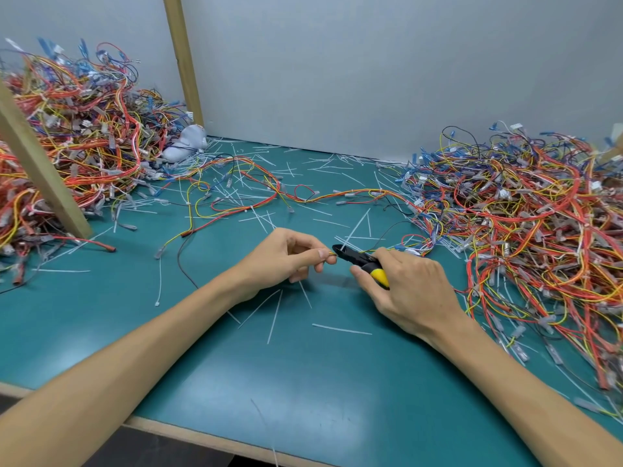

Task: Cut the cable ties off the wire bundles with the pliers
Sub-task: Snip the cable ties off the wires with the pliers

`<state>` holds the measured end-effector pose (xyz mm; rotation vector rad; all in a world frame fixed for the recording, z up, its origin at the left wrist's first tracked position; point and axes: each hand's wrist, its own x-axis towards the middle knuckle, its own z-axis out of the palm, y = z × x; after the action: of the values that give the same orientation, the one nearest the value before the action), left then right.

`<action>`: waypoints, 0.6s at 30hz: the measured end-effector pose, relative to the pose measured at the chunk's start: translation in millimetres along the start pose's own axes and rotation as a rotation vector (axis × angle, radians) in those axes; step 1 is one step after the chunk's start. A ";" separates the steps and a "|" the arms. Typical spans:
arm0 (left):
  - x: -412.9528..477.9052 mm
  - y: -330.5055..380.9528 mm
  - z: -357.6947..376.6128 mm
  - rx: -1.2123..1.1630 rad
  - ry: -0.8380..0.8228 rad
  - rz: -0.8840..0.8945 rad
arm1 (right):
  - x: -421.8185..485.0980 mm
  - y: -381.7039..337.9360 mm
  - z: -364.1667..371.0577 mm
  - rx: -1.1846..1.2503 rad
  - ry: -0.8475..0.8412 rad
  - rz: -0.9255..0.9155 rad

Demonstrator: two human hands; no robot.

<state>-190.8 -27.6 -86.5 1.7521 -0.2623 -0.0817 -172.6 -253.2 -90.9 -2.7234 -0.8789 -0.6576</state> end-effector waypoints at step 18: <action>4.0 -6.1 -1.4 0.197 0.050 -0.004 | 4.0 17.9 2.9 -0.034 0.082 0.110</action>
<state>-185.8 -26.1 -91.8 1.9475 -0.2368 -0.0152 -158.0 -264.6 -92.6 -2.7293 -0.7005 -0.7620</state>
